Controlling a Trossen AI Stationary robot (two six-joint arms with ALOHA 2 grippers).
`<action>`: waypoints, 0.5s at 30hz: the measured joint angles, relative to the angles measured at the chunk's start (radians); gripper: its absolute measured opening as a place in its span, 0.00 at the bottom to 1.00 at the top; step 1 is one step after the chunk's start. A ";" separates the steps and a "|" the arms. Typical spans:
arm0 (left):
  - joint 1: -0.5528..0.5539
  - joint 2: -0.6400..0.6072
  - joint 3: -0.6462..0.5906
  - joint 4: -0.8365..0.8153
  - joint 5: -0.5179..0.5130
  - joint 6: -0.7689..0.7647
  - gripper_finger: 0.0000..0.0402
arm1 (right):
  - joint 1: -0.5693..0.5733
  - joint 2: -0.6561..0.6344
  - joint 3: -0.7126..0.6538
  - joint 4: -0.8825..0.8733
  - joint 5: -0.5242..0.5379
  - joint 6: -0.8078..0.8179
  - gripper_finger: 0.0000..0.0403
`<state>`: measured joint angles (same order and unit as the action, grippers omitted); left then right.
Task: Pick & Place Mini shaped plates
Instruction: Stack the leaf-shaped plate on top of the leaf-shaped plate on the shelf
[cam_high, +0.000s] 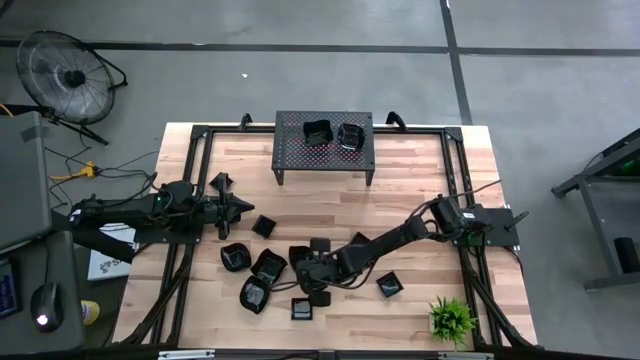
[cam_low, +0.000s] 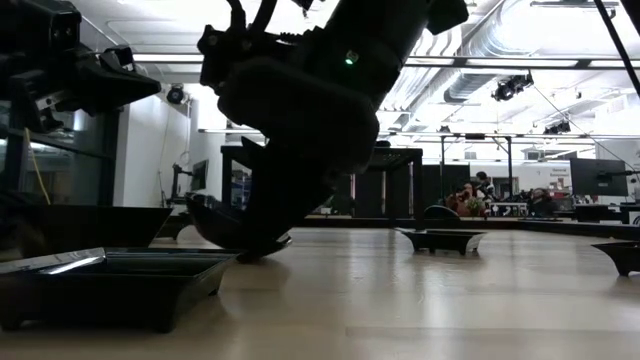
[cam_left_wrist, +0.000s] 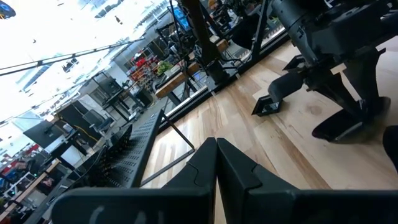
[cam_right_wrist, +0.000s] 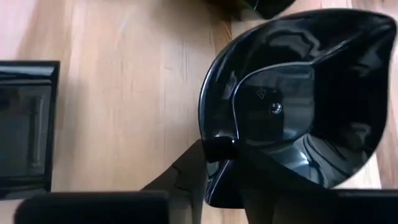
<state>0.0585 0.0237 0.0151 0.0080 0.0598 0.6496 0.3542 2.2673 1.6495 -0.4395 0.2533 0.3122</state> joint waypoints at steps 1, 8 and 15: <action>0.000 0.000 0.000 0.000 0.000 0.000 0.01 | -0.001 0.000 0.000 0.001 0.000 0.000 0.17; 0.000 0.000 0.000 0.000 0.000 0.000 0.01 | -0.001 0.001 0.031 -0.041 0.002 0.000 0.07; 0.000 0.000 0.000 0.000 0.000 0.000 0.01 | -0.001 0.002 0.113 -0.168 0.036 0.001 0.01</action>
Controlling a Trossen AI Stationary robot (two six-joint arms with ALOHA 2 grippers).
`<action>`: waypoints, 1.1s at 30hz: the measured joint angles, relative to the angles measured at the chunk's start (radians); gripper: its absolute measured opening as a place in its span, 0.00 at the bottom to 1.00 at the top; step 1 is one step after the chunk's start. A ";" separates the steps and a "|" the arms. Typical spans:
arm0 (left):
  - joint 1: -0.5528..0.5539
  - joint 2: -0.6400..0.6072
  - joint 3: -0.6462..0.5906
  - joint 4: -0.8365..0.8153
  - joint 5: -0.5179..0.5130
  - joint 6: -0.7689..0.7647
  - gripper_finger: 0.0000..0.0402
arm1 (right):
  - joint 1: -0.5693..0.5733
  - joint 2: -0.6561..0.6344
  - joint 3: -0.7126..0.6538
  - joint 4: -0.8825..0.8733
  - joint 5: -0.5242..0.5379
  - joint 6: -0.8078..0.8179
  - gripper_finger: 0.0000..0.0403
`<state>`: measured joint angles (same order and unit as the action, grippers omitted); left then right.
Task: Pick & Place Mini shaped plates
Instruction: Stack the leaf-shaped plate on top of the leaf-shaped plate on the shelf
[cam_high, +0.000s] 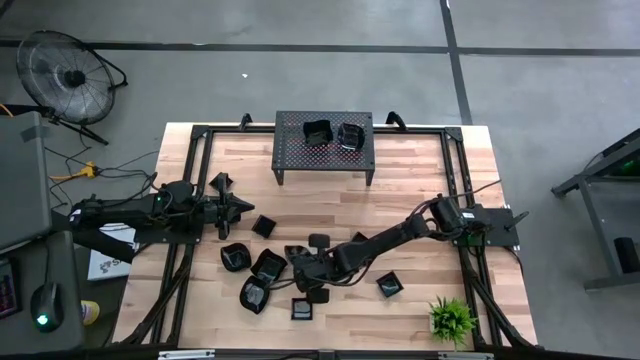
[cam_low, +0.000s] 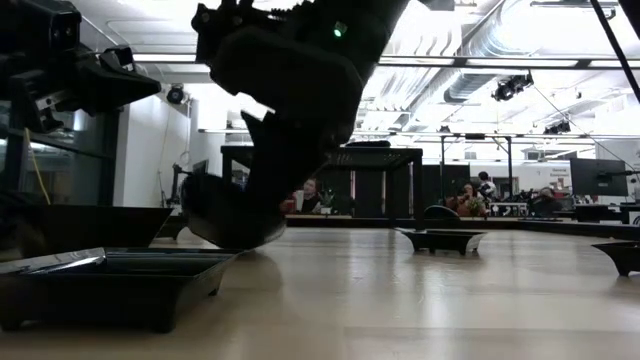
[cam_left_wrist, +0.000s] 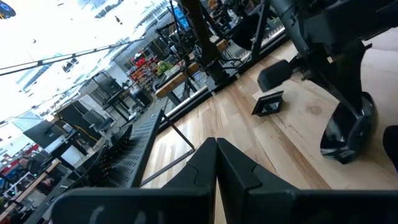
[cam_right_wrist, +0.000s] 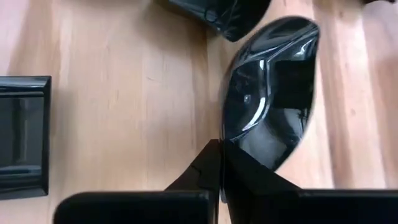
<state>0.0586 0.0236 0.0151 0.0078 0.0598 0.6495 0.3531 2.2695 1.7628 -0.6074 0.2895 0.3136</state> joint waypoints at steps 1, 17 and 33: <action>0.000 0.000 0.000 0.000 0.000 0.000 0.01 | 0.000 0.000 0.012 -0.017 0.005 0.000 0.01; 0.000 0.000 0.000 0.000 0.000 0.000 0.01 | -0.032 0.001 0.273 -0.395 0.178 0.112 0.01; 0.000 0.000 0.000 0.000 0.000 0.000 0.01 | -0.143 -0.081 0.505 -0.857 0.339 0.150 0.00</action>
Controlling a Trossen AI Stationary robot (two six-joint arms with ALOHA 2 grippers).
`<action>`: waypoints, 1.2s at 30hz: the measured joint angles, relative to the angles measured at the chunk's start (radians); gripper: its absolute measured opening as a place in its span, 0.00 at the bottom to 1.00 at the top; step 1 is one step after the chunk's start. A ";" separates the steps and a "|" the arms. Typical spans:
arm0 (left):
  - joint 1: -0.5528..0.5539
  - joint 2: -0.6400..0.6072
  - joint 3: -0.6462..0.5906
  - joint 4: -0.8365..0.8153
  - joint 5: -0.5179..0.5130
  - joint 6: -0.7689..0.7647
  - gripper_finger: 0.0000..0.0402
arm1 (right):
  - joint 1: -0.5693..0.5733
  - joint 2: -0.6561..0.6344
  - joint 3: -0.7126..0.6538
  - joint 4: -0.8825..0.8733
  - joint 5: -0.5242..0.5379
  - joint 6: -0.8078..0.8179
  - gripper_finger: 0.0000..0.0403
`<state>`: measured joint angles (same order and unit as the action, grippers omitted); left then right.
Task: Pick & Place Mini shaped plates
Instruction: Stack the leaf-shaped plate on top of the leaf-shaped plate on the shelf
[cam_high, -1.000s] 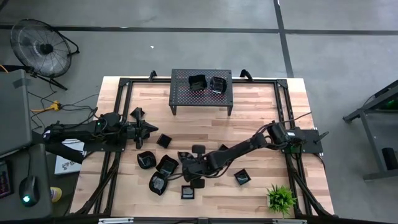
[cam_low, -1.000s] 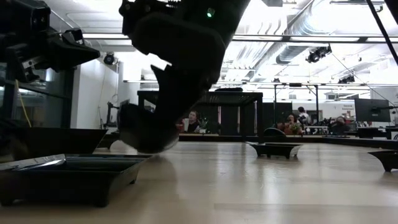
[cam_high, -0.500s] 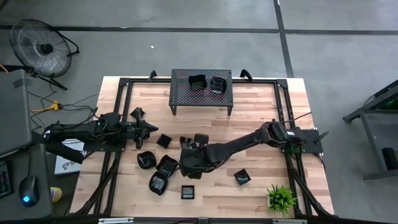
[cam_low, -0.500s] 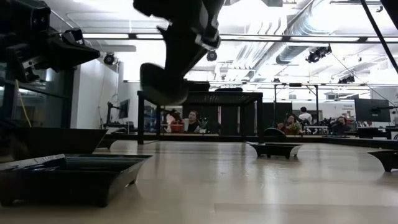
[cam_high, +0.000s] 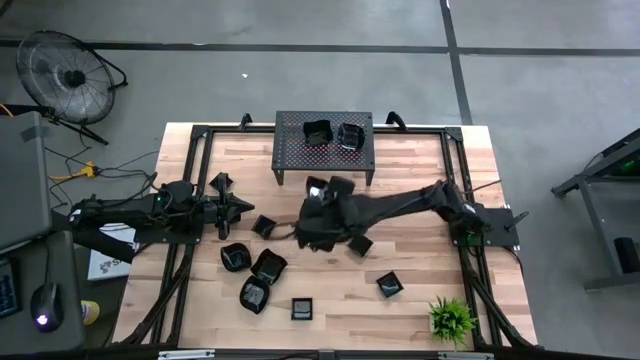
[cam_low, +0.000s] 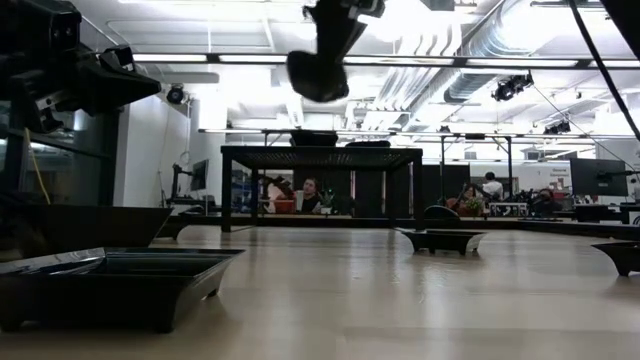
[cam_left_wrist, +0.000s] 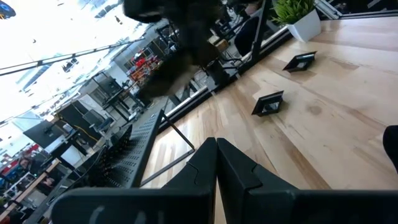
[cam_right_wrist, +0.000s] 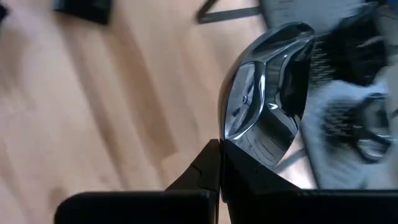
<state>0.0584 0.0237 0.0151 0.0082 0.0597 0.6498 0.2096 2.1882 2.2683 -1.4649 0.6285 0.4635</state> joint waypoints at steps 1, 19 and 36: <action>0.000 0.000 0.000 0.000 0.000 0.000 0.01 | -0.010 -0.021 -0.013 -0.002 0.012 -0.015 0.00; 0.000 0.000 0.000 0.000 0.000 0.000 0.01 | -0.245 -0.456 -0.505 0.103 0.048 -0.154 0.01; 0.000 0.000 0.000 0.000 0.000 0.000 0.01 | -0.474 -0.539 -0.701 0.447 -0.133 -0.360 0.01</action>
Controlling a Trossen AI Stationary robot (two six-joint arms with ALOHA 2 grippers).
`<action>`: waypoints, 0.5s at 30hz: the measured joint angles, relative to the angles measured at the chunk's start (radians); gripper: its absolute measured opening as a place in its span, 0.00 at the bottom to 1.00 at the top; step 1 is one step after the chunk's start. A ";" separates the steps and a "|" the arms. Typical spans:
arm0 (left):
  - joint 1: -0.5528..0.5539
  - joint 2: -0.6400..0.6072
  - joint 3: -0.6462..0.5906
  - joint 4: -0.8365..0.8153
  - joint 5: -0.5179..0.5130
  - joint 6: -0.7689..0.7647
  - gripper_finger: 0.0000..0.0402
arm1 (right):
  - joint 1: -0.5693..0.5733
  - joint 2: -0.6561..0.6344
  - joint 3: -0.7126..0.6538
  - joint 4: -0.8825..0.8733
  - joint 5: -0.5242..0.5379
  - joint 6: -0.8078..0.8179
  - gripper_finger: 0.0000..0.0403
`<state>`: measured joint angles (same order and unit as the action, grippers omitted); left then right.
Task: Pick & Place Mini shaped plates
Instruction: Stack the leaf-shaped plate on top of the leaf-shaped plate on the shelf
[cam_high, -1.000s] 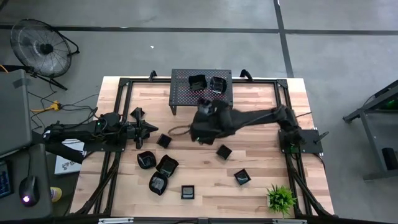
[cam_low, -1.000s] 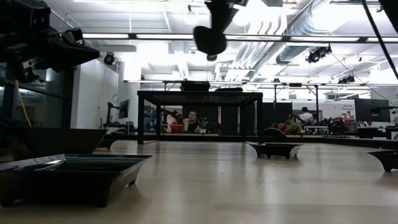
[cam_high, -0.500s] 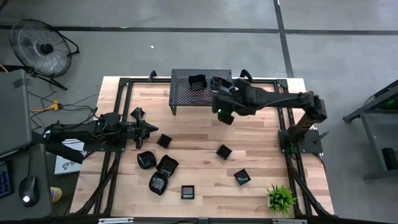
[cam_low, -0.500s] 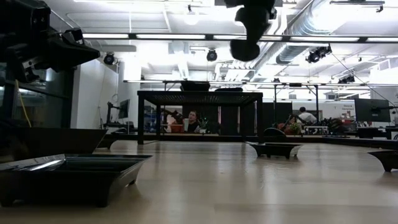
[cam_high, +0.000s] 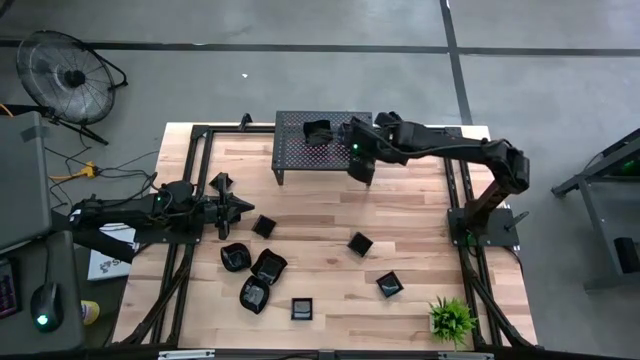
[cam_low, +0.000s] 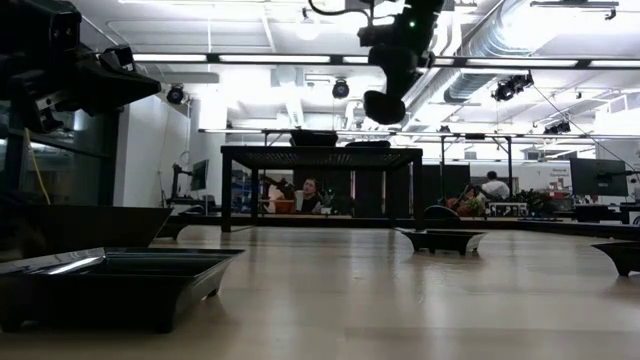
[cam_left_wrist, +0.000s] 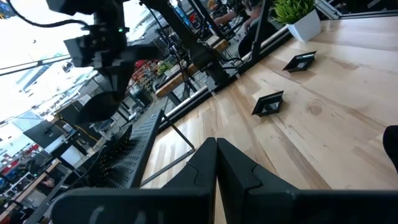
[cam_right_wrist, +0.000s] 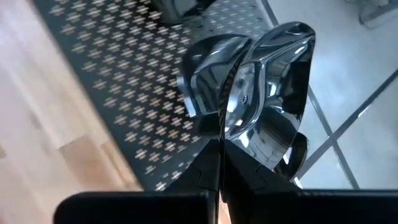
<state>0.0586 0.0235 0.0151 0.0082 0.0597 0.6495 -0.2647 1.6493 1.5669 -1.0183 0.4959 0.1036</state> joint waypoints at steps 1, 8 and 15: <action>0.000 0.000 0.000 0.000 0.000 0.000 0.01 | -0.009 0.000 0.000 0.007 -0.003 0.000 0.01; 0.000 0.000 0.000 0.000 0.000 0.000 0.01 | -0.059 0.013 0.000 0.075 -0.017 -0.024 0.02; 0.000 0.000 0.000 0.000 0.000 0.000 0.01 | -0.083 0.069 0.000 0.122 -0.061 -0.070 0.01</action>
<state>0.0582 0.0235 0.0151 0.0082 0.0601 0.6498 -0.3482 1.7181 1.5673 -0.8961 0.4348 0.0341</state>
